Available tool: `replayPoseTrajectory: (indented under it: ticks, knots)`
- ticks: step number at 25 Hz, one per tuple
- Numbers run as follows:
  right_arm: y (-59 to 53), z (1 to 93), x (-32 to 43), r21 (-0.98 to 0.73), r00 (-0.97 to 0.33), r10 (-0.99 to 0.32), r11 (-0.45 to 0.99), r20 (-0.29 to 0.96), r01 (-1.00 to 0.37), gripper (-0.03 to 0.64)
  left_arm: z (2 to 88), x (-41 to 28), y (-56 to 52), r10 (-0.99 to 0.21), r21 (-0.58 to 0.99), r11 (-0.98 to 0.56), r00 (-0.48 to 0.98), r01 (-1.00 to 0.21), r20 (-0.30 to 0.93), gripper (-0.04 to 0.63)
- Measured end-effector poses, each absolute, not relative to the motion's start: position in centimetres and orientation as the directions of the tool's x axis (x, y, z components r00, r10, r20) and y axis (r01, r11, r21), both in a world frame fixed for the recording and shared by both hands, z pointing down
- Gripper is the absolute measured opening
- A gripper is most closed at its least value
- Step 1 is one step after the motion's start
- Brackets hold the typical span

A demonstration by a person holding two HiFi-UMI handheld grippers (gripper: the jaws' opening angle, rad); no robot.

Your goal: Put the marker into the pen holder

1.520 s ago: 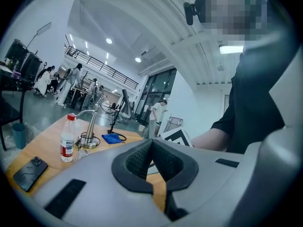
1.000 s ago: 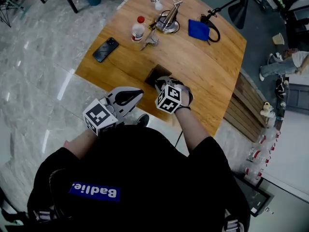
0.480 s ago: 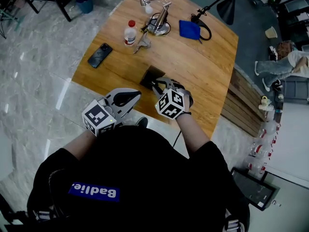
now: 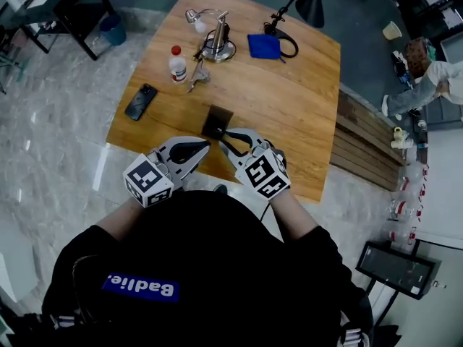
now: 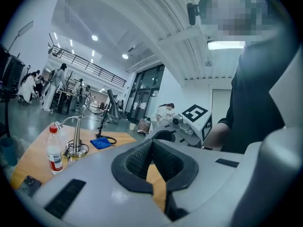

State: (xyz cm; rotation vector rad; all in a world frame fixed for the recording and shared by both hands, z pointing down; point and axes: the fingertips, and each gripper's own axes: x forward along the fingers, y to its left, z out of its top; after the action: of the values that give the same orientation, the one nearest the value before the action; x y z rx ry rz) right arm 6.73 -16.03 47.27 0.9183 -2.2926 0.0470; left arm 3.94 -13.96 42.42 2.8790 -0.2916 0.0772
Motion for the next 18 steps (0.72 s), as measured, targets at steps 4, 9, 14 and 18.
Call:
replayPoseTrajectory:
  ticks: [4,9,14,18]
  knots:
    - [-14.9,44.0,7.5,0.029,-0.622,-0.671,0.689,0.404,-0.724,0.072,41.7,4.9,-13.6,-0.164,0.223,-0.959,0.984,-0.177,0.075,0.009]
    - [-14.0,41.4,9.3,-0.263,-0.643,-0.748,0.595,0.163,-0.759,0.027,41.4,5.7,-13.1,-0.14,0.215,-0.965,0.988,-0.151,0.069,0.009]
    - [-12.9,40.9,9.3,-0.334,-0.647,-0.759,0.594,0.067,-0.732,0.008,41.5,6.3,-12.5,-0.124,0.221,-0.966,0.99,-0.136,0.065,0.009]
    - [-12.4,41.4,8.8,-0.334,-0.647,-0.761,0.6,0.043,-0.727,0.006,41.6,6.6,-12.4,-0.123,0.22,-0.966,0.99,-0.135,0.064,0.009]
